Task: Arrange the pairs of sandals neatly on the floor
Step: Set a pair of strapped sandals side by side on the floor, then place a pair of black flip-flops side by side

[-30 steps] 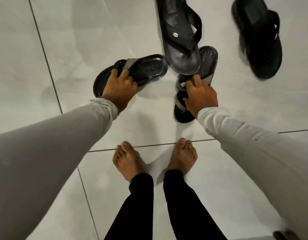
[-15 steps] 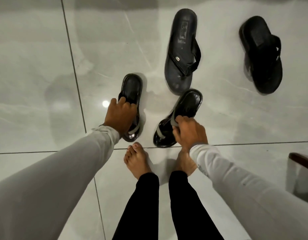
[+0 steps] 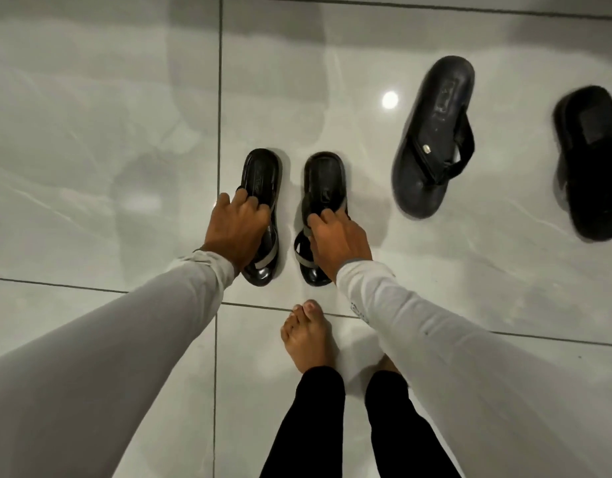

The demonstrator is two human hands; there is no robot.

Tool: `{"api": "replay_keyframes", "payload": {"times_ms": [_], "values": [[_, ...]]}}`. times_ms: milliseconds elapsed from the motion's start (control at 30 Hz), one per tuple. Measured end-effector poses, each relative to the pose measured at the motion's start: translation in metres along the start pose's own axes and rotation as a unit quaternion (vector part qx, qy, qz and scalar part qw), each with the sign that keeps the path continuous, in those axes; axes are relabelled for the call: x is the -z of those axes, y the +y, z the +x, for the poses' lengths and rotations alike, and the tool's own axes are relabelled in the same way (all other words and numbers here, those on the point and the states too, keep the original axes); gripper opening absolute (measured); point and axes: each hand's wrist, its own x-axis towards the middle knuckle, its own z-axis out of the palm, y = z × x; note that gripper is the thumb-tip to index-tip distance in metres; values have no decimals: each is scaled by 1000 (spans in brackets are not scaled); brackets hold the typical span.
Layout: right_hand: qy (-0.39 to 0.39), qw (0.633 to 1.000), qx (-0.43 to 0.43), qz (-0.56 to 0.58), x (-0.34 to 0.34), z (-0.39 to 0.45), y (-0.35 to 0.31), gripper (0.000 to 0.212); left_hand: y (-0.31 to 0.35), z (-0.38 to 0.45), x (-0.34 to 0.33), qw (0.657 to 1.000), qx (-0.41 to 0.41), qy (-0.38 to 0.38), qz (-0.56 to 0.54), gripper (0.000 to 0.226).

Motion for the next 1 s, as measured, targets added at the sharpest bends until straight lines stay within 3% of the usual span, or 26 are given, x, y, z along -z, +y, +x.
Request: {"api": "replay_keyframes", "payload": {"times_ms": [233,433,667,833,1000], "values": [[3,999,19,44,-1,40,-37,31,-16,17,-1,1000,20,1,-20,18],[33,999,-9,23,11,4,-7,52,-10,0,0,998,12,26,-53,22],[38,988,-133,-73,46,-63,122,70,69,5,37,995,-12,69,-64,51],[47,972,-207,-98,78,-87,234,77,161,58,79,994,-24,20,-109,80],[66,953,-284,-86,110,-83,358,83,238,139,106,985,-5,0,-173,89]]}}
